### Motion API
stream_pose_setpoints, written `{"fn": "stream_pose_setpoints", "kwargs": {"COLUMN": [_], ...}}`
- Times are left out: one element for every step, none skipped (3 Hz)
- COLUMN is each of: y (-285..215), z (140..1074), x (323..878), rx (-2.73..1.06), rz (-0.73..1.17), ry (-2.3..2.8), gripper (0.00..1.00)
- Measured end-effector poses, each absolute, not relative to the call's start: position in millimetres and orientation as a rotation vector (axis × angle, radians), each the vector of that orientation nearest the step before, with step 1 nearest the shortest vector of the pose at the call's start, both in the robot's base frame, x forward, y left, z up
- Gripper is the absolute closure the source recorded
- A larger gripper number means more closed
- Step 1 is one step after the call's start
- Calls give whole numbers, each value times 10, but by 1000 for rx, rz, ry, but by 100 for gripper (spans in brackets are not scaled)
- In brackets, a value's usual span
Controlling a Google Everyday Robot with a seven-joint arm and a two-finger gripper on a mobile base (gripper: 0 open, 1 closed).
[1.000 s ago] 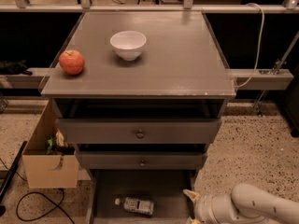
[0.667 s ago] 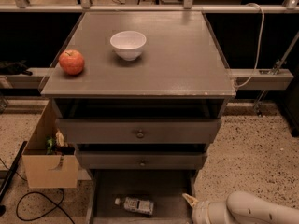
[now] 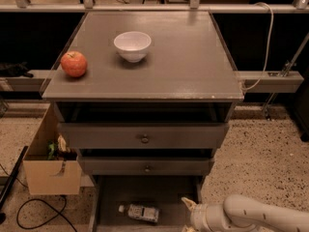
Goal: Pick blue plastic bottle from bottom drawer and place on counter
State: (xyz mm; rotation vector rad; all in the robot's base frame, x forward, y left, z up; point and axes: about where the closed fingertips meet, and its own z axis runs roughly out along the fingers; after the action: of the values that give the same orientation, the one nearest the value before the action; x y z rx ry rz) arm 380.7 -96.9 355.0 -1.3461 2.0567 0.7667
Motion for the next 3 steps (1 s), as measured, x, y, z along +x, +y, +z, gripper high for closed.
{"fn": "stream_pose_setpoints", "kwargs": {"y": [-748,-518,-518], "z": [3132,2369,2369], "x": [4053,4394,4394], "rx": [-1315,-1247,-1247], "rz": [795,811,811], "ry": [2041,2046,2046], "gripper": [0,0,0]}}
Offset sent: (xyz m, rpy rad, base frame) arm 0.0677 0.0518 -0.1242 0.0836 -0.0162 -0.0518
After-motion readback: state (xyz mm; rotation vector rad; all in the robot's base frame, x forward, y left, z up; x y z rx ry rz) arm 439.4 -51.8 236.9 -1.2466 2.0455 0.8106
